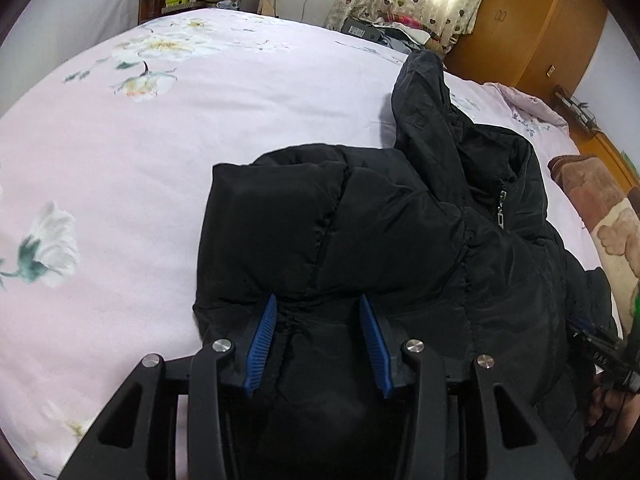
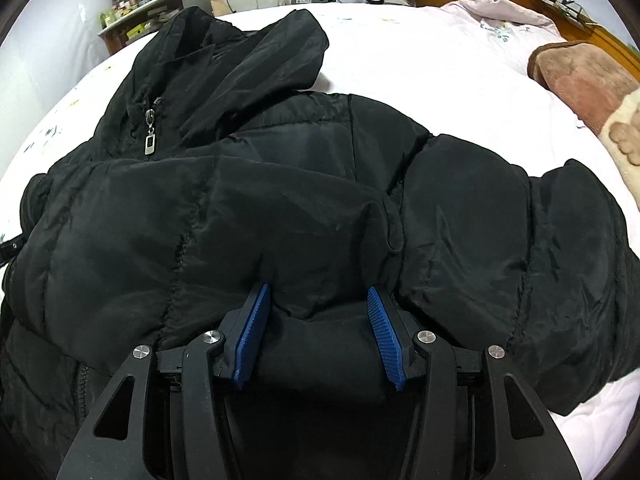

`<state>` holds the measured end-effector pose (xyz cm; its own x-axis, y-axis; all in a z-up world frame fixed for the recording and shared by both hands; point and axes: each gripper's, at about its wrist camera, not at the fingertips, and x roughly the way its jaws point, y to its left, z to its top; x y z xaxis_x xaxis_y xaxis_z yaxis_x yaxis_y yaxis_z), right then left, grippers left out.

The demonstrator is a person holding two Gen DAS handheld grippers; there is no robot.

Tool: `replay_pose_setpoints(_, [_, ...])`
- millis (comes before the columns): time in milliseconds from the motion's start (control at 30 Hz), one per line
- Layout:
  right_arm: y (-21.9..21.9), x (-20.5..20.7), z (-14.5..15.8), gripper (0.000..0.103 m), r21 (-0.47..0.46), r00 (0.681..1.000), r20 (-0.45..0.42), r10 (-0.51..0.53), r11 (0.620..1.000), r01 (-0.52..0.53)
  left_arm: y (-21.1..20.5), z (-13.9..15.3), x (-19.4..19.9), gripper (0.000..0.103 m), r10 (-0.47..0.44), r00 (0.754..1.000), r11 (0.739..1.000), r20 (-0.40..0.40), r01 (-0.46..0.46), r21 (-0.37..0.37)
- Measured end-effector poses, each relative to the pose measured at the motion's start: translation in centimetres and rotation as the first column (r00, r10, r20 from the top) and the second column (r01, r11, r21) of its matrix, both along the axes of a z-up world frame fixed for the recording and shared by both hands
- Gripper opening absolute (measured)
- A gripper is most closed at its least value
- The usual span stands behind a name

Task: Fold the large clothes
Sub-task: 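Open the left tool and release the sleeve onto the jacket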

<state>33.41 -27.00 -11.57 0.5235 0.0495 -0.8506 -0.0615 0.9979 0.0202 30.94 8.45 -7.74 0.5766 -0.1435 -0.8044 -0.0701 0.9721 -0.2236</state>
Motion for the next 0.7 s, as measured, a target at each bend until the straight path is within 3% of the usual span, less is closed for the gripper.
replay_pose_setpoints(167, [0.0, -3.6, 3.7, 0.051, 0.034, 0.996, 0.089, -0.01, 0.999, 0.007, 0.5, 3.0, -4.2, 0.045, -0.035, 0.995, 0.999, 0.093, 0.035, 0.006])
replay_pose_setpoints(300, [0.0, -4.6, 1.6, 0.051, 0.021, 1.0, 0.03, 0.003, 1.0, -0.004, 0.7, 0.4, -5.0, 0.045, -0.042, 0.999, 0.998, 0.018, 0.041, 0.044])
replay_pose_setpoints(400, [-0.4, -4.2, 0.1, 0.051, 0.014, 1.0, -0.007, -0.002, 1.0, 0.002, 0.9, 0.0, -4.9, 0.045, -0.028, 1.0, 0.999, 0.009, 0.027, 0.046])
replay_pose_setpoints(533, [-0.5, -5.7, 2.0, 0.051, 0.005, 1.0, 0.004, -0.024, 1.0, 0.024, 0.7, 1.6, -6.1, 0.045, -0.017, 1.0, 0.998, 0.009, 0.017, 0.067])
replay_pose_setpoints(700, [-1.0, -10.2, 5.4, 0.051, 0.026, 0.997, 0.076, -0.028, 0.999, 0.026, -0.3, 4.8, -10.3, 0.045, -0.034, 0.997, 0.997, 0.064, 0.029, 0.074])
